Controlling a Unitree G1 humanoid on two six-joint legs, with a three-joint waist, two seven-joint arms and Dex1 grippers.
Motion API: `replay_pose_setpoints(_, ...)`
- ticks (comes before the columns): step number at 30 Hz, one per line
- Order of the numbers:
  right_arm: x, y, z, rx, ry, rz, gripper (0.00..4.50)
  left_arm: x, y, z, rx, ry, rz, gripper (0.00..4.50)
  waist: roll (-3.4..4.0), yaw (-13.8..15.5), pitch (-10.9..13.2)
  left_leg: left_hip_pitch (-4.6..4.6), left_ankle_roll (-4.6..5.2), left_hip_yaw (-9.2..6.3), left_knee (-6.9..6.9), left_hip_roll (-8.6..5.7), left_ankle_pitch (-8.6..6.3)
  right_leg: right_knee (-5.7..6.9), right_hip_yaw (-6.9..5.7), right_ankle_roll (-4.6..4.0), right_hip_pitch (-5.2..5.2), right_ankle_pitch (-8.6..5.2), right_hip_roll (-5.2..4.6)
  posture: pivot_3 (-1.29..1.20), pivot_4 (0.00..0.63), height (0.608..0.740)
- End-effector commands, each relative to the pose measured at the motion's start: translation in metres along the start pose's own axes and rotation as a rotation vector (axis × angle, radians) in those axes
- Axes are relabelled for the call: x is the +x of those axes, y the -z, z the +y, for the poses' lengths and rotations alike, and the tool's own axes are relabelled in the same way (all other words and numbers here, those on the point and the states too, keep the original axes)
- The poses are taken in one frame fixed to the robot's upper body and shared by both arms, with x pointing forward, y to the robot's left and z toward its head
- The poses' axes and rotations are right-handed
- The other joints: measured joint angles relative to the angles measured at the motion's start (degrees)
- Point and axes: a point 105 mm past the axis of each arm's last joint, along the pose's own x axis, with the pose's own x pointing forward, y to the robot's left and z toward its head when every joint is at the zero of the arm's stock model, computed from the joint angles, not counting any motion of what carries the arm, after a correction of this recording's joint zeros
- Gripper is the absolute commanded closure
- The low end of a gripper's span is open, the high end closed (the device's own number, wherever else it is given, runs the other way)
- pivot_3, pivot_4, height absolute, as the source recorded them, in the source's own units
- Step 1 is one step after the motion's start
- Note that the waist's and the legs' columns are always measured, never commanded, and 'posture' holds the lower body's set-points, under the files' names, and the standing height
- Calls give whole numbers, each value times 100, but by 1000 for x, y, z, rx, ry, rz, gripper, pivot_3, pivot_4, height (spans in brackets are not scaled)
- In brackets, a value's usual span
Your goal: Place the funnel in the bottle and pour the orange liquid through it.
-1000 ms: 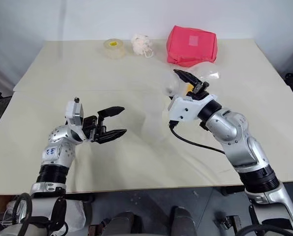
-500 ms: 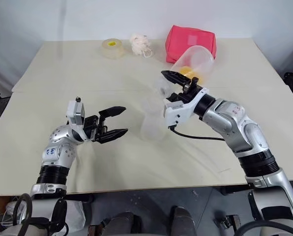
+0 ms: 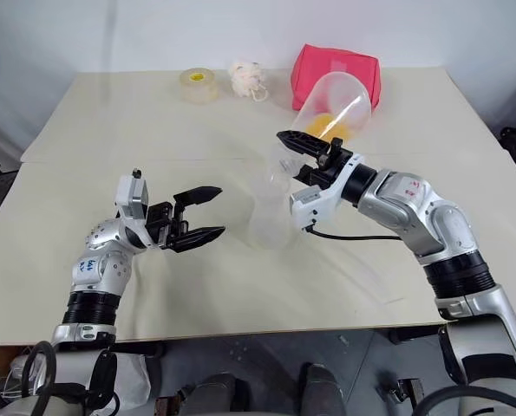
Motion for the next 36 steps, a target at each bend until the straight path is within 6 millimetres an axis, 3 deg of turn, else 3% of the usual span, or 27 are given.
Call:
replay_pose_setpoints(1,0,3,-21,-65,62,-12,2050,2,-11,1,38,15,-16,0,0,0,0,0,0,0,0,0,0,0,0,0,0,0,0,0,150,740)
replay_pose_setpoints(36,5,3,-21,-230,44,-100,2050,1,-11,3,42,24,-16,0,0,-17,0,-1,0,3,-1,1,0,2,0,0,0,0,0,0,150,740)
